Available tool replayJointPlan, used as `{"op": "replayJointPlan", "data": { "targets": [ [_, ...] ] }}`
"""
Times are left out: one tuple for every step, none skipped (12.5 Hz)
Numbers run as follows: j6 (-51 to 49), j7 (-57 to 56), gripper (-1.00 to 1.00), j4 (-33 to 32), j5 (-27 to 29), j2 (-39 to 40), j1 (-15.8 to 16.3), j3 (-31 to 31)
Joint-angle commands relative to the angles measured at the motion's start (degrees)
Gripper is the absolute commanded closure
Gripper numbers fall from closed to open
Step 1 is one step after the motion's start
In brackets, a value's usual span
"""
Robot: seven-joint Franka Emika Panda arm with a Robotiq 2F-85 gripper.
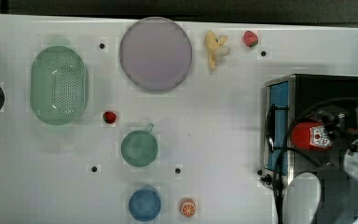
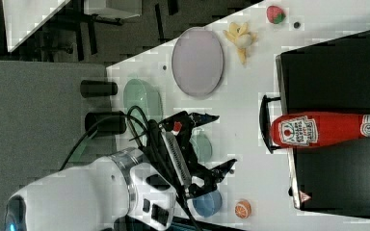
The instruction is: Pick Ketchup from oven and place it on table.
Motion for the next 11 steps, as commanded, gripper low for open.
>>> {"op": "replayJointPlan", "data": {
  "targets": [
    [3.43, -2.16, -1.0, -0.78, -0.38, 5.28, 0.6, -2.85],
    [5.8, -2.16, -1.0, -0.7, -0.38, 7.56, 0.54, -3.94],
    [7.93, -2.16, -1.0, -0.53, -0.34, 9.53, 0.49, -4.78],
    [9.67, -2.16, -1.0, -0.2, -0.32, 11.48, 0.43, -5.5],
    [10.62, -2.16, -1.0, 0.08, -0.05, 13.16, 0.38, -6.21],
    [10.51, -2.12, -1.0, 0.24, 0.3, 14.49, 0.3, -6.83],
    [10.15, -2.1, -1.0, 0.26, 1.48, 15.52, 0.22, -7.42],
    [10.19, -2.09, -1.0, 0.26, 3.84, 16.45, 0.14, -7.92],
    [10.23, -2.09, -1.0, 0.21, 6.16, 17.77, 0.03, -8.1],
    [10.56, -2.09, -1.0, 0.22, 6.17, 18.31, -0.12, -8.14],
    [11.52, -2.09, -1.0, 0.43, 6.17, 18.63, -0.13, -8.13]
  ]
}}
